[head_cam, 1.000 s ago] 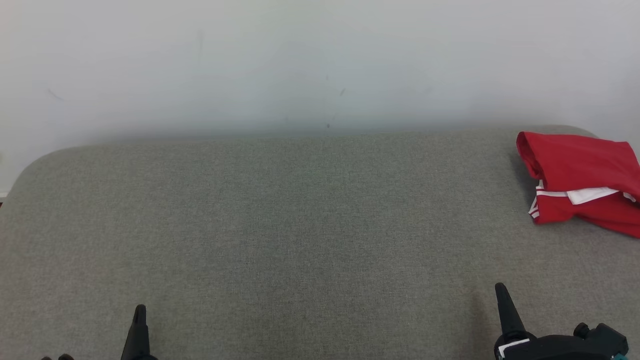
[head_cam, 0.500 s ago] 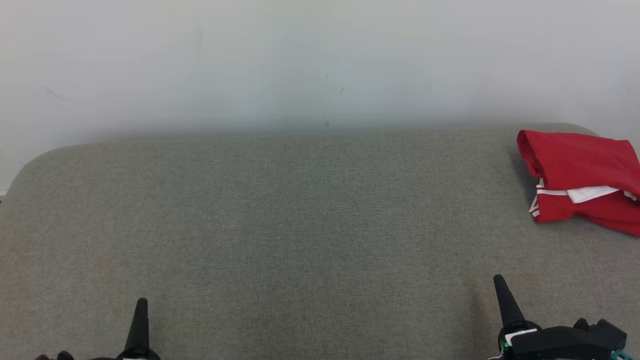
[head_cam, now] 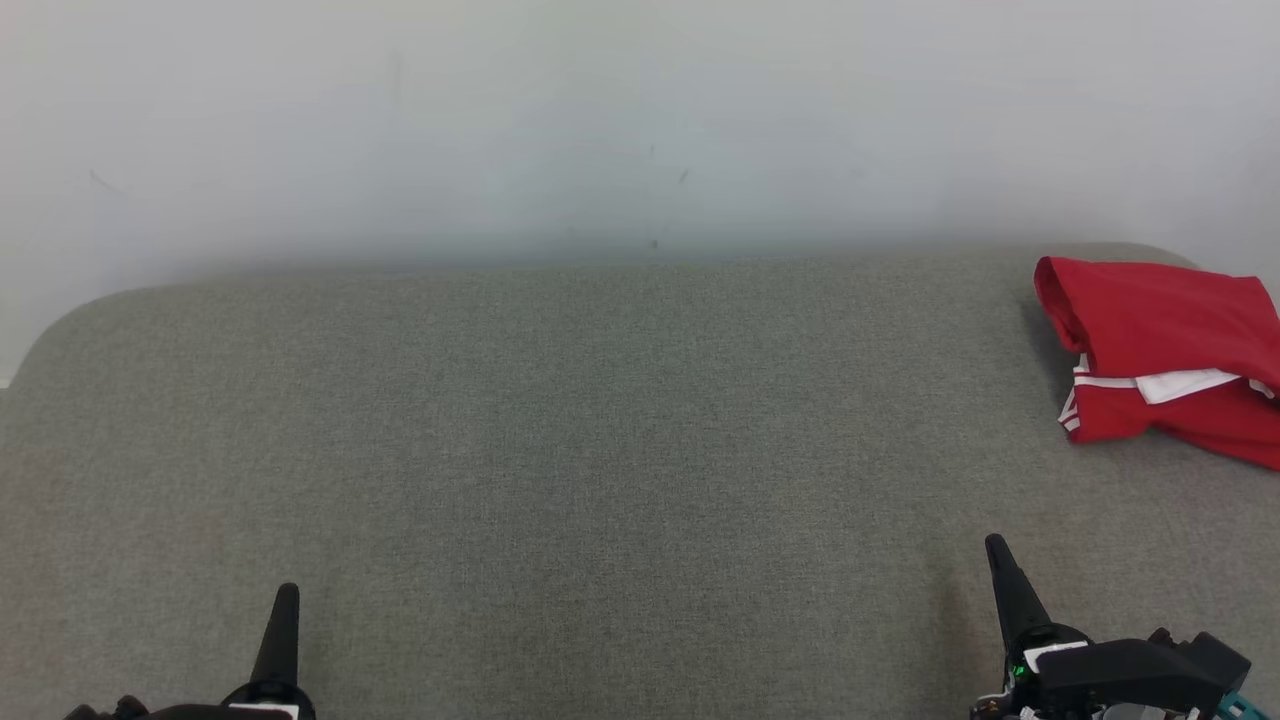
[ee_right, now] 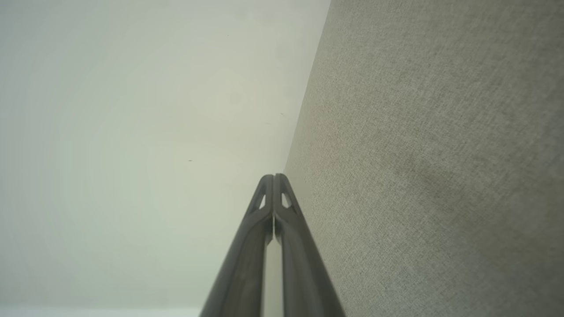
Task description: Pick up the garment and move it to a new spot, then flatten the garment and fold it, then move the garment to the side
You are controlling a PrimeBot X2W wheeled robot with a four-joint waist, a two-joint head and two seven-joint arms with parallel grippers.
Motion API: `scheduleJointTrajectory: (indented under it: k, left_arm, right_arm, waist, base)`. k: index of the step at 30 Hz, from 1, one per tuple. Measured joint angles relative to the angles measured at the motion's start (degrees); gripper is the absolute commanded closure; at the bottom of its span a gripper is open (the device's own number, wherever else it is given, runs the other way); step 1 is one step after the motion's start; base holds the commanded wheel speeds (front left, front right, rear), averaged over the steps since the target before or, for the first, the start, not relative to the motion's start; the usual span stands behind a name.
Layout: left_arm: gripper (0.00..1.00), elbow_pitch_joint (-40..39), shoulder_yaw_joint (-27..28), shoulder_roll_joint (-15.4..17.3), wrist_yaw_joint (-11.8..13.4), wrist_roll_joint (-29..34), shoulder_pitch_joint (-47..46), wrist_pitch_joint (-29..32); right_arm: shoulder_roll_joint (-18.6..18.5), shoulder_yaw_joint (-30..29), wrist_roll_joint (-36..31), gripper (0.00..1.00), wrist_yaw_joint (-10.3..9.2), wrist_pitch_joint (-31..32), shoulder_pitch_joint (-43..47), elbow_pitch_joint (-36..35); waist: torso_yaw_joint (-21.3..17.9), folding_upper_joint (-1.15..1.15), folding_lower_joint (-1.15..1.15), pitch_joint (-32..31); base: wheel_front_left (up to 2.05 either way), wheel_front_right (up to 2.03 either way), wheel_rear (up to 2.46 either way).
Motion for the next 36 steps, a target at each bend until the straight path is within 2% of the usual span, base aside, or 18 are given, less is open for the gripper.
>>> scheduleJointTrajectory:
  k: [36]
  left_arm:
    - [1.00,0.9,0.9,-0.2,-0.8,-15.7,-2.9,3.7]
  right_arm:
    - [0.3,-1.1,14.3,1.00,0.00,3.7,-2.6,0.1]
  waist:
    - [-0.1,0.00,0.00,0.8]
  base:
    - [0.00,0.00,0.00]
